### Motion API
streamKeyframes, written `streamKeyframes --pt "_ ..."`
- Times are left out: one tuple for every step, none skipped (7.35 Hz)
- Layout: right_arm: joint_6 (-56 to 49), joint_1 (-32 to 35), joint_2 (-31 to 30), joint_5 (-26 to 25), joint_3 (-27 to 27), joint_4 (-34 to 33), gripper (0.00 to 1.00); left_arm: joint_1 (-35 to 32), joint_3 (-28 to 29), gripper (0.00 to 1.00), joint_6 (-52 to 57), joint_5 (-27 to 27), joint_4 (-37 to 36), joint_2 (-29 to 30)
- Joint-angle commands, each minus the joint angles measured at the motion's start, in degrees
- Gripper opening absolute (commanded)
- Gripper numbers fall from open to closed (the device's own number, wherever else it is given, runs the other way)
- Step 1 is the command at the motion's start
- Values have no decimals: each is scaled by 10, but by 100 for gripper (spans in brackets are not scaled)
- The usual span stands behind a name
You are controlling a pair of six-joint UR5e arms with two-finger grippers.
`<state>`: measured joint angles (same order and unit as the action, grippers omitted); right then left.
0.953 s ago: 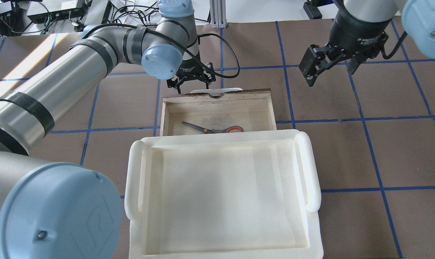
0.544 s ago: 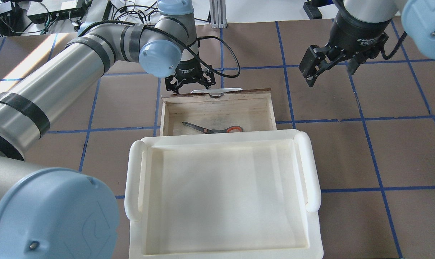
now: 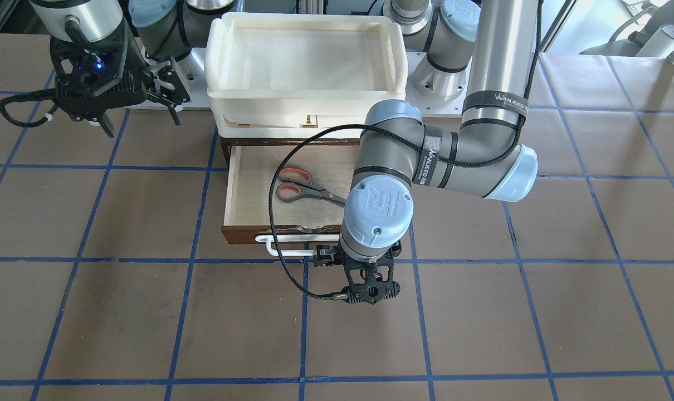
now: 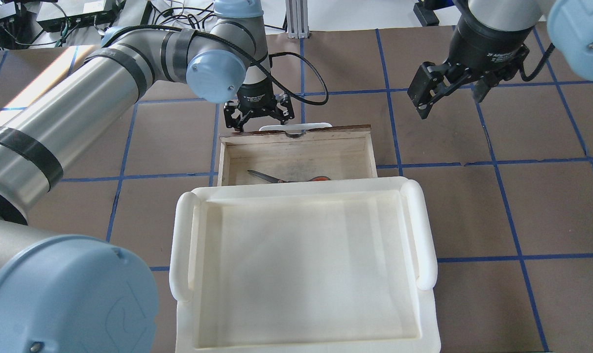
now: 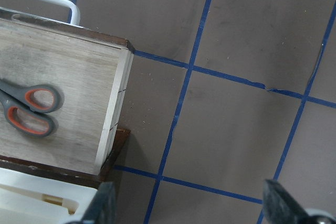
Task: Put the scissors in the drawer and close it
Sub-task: 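Push the drawer shut away from the robot with the left gripper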
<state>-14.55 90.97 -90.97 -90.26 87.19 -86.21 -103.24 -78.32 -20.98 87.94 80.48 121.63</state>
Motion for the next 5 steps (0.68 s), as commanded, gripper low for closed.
streamKeyframes --pt "-2 0 0 0 0 0 100 0 0 100 -1 -1 26 -9" --pt "-3 0 0 0 0 1 100 -1 0 100 -1 0 34 -13" --pt "-3 0 0 0 0 1 100 -1 0 100 -1 -7 36 -17" --pt "-3 0 0 0 0 1 100 -1 0 100 -1 -8 38 -19" --pt "-3 0 0 0 0 1 100 -2 -1 100 -1 -5 56 -21"
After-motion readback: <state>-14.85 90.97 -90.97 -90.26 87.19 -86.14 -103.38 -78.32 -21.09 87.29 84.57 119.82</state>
